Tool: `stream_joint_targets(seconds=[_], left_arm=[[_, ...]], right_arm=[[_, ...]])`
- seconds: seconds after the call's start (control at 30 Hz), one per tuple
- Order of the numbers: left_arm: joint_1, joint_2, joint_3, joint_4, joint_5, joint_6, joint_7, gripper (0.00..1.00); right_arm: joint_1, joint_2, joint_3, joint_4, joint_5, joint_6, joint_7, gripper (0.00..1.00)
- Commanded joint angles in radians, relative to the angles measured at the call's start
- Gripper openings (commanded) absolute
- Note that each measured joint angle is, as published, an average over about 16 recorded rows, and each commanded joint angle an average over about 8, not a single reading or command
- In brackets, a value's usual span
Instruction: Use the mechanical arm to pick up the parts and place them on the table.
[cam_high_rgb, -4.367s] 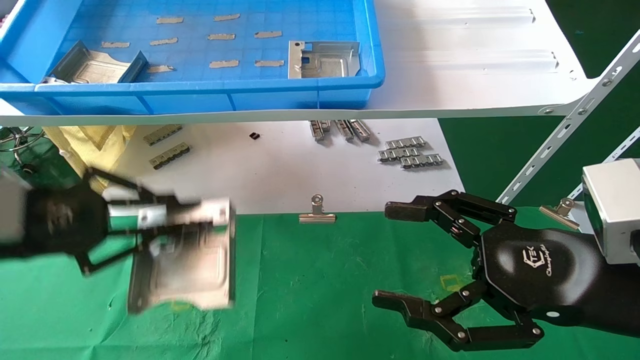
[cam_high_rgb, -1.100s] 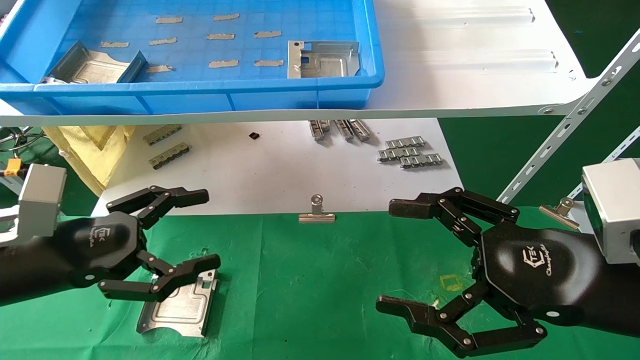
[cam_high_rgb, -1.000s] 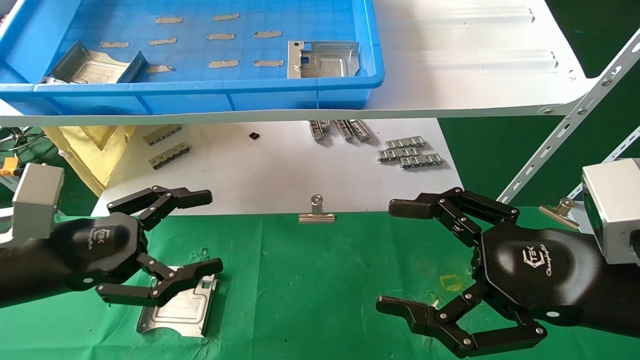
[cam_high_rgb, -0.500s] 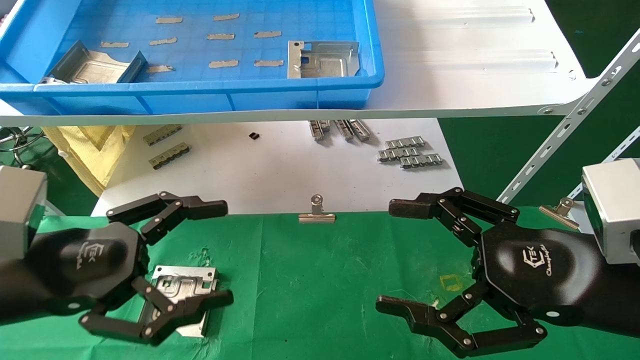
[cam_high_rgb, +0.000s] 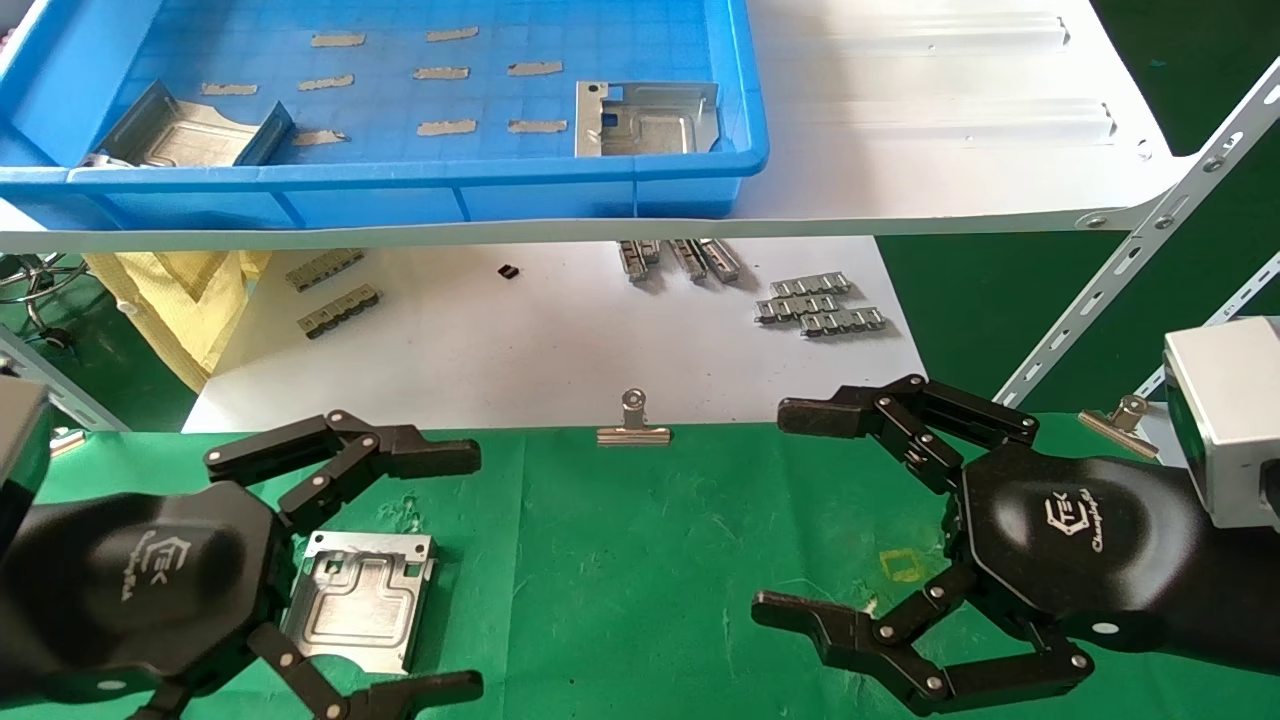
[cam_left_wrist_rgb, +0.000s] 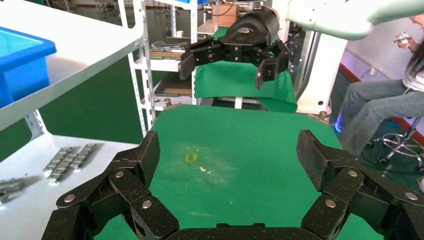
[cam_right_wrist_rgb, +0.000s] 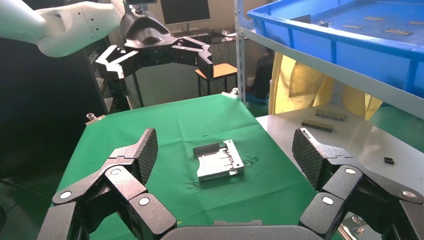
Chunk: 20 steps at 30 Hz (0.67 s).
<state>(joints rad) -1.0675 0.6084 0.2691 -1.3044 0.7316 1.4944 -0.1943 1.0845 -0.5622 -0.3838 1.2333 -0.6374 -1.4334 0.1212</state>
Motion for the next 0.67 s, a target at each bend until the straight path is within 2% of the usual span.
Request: stream_joint_targets(seconds=[0.03, 0.67], left_arm=[[0.004, -0.002, -0.007, -0.012, 0.001, -0.001, -0.004, 1.00], [-0.004, 0.002, 0.007, 0.014, 0.000, 0.000, 0.005, 1.00]], right_arm=[[0.000, 0.000, 0.000, 0.000, 0.000, 0.000, 0.000, 1.00], [0.000, 0.000, 0.000, 0.000, 0.000, 0.000, 0.000, 1.00]])
